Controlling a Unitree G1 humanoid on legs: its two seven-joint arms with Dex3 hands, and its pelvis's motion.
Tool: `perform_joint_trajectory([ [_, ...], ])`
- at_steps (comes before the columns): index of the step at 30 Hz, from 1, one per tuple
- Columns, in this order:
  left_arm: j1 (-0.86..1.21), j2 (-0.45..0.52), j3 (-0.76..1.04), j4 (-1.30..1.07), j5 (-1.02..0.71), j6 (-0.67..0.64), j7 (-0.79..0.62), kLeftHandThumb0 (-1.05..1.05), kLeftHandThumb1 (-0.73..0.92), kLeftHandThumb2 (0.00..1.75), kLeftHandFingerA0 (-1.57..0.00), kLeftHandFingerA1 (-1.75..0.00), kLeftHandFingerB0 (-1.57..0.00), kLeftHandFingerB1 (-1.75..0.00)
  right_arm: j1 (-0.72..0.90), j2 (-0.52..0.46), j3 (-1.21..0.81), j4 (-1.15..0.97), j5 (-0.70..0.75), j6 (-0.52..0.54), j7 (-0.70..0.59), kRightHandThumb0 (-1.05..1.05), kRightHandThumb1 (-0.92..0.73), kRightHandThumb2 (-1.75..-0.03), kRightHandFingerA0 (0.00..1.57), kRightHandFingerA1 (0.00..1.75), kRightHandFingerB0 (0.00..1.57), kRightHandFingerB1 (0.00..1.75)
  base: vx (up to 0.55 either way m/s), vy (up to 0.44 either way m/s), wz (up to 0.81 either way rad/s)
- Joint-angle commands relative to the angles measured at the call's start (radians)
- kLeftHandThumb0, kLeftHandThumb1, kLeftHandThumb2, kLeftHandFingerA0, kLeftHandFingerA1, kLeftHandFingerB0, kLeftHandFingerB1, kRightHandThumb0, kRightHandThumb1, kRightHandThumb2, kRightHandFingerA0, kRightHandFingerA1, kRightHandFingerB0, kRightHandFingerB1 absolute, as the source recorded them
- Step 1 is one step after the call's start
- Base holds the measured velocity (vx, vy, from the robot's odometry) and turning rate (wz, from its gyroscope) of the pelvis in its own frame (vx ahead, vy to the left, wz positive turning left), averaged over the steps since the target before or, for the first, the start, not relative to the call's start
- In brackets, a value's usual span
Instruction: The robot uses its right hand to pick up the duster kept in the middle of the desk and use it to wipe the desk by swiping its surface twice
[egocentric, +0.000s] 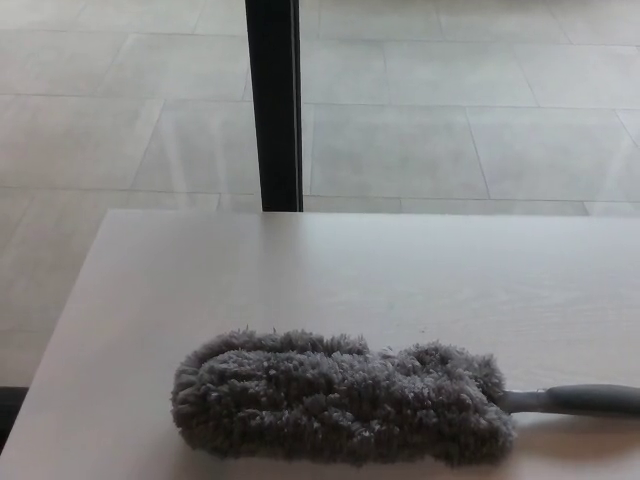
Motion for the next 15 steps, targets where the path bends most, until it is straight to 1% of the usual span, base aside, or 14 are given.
perform_joint_trajectory([
  [1, -0.015, 0.010, 0.001, 0.015, -0.025, 0.020, -0.029, -0.58, 0.68, 1.06, -0.47, -0.70, -0.33, -0.57, -0.216, 0.047, 0.368, -0.409, -0.276, -0.044, 0.035, -0.75, -0.64, -0.73, 0.00, 0.00, 0.01, 0.21, 0.00, 0.000, 0.00],
  [2, -0.014, 0.009, 0.001, 0.014, -0.025, 0.021, -0.030, -0.58, 0.87, 0.66, -0.49, -0.67, -0.37, -0.45, -0.228, 0.052, 0.439, -0.386, -0.346, -0.065, 0.046, -0.89, -0.59, -0.94, 0.00, 0.10, 0.03, 0.08, 0.00, 0.000, 0.00],
  [3, -0.015, 0.008, 0.001, 0.015, -0.025, 0.022, -0.028, -0.58, 0.68, 1.05, -0.47, -0.69, -0.34, -0.57, -0.233, 0.046, 0.486, -0.371, -0.394, -0.079, 0.056, -0.83, -0.56, -0.86, 0.00, 0.00, 0.02, 0.14, 0.00, 0.000, 0.00],
  [4, -0.018, 0.007, 0.001, 0.019, -0.024, 0.024, -0.023, -0.59, 0.88, 0.65, -0.49, -0.63, -0.38, -0.44, -0.234, 0.046, 0.529, -0.372, -0.417, -0.059, 0.076, -0.83, -0.68, -0.76, 0.00, 0.00, 0.00, 0.22, 0.00, 0.000, 0.00],
  [5, -0.019, 0.008, 0.000, 0.020, -0.022, 0.024, -0.022, -0.59, 0.88, 0.65, -0.49, -0.63, -0.38, -0.44, -0.236, 0.050, 0.555, -0.371, -0.428, -0.046, 0.080, -0.83, -0.68, -0.76, 0.00, 0.00, 0.00, 0.22, 0.00, 0.000, 0.00],
  [6, -0.018, 0.007, 0.002, 0.020, -0.024, 0.023, -0.018, -0.57, 0.68, 1.05, -0.47, -0.69, -0.34, -0.57, -0.242, 0.052, 0.596, -0.351, -0.447, -0.054, 0.093, -0.94, -0.59, -0.91, 0.00, 0.00, 0.04, 0.10, 0.00, 0.000, 0.00],
  [7, -0.018, 0.009, -0.008, 0.014, -0.015, 0.018, -0.014, -0.58, 0.68, 1.06, -0.48, -0.68, -0.34, -0.57, -0.241, 0.046, 0.634, -0.356, -0.462, -0.032, 0.122, -0.98, -0.62, -0.94, 0.00, 0.05, 0.10, 0.10, 0.00, 0.000, 0.00],
  [8, -0.014, 0.012, -0.004, 0.011, -0.020, 0.018, -0.029, -0.59, 0.88, 0.66, -0.48, -0.63, -0.38, -0.44, -0.244, 0.052, 0.666, -0.329, -0.475, -0.050, 0.118, -0.90, -0.56, -0.91, 0.00, 0.06, 0.09, 0.17, 0.00, 0.000, 0.00],
  [9, -0.012, 0.013, -0.004, 0.011, -0.021, 0.018, -0.029, -0.59, 0.88, 0.66, -0.48, -0.63, -0.38, -0.44, -0.244, 0.050, 0.671, -0.331, -0.474, -0.047, 0.114, -0.90, -0.56, -0.91, 0.00, 0.06, 0.09, 0.17, 0.00, 0.000, 0.00],
  [10, -0.012, 0.013, -0.005, 0.014, -0.019, 0.019, -0.028, -0.60, 0.69, 1.05, -0.44, -0.67, -0.32, -0.56, -0.250, 0.054, 0.724, -0.289, -0.497, -0.053, 0.133, -0.96, -0.59, -0.93, 0.00, 0.04, 0.05, 0.17, 0.00, 0.000, 0.00],
  [11, -0.011, 0.014, -0.002, 0.014, -0.021, 0.018, -0.027, -0.59, 0.88, 0.66, -0.47, -0.64, -0.38, -0.44, -0.252, 0.055, 0.749, -0.277, -0.497, -0.036, 0.146, -0.95, -0.58, -0.93, 0.00, 0.04, 0.09, 0.19, 0.00, 0.000, 0.00],
  [12, -0.013, 0.015, 0.000, 0.019, -0.023, 0.019, -0.028, -0.58, 0.89, 0.65, -0.45, -0.62, -0.38, -0.44, -0.253, 0.055, 0.781, -0.262, -0.505, -0.034, 0.160, -0.94, -0.57, -0.90, 0.00, 0.04, 0.06, 0.16, 0.00, 0.000, 0.00],
  [14, -0.016, 0.017, 0.000, 0.021, -0.022, 0.021, -0.027, -0.59, 0.88, 0.66, -0.45, -0.61, -0.37, -0.44, -0.257, 0.062, 0.814, -0.224, -0.516, -0.062, 0.141, -0.90, -0.55, -0.91, 0.00, 0.08, 0.07, 0.24, 0.00, 0.000, 0.00],
  [15, -0.016, 0.018, 0.001, 0.021, -0.022, 0.021, -0.027, -0.61, 0.88, 0.66, -0.45, -0.61, -0.36, -0.43, -0.259, 0.061, 0.828, -0.215, -0.520, -0.064, 0.130, -0.80, -0.65, -0.60, 0.00, 0.07, 0.08, 0.30, 0.00, 0.000, 0.00],
])
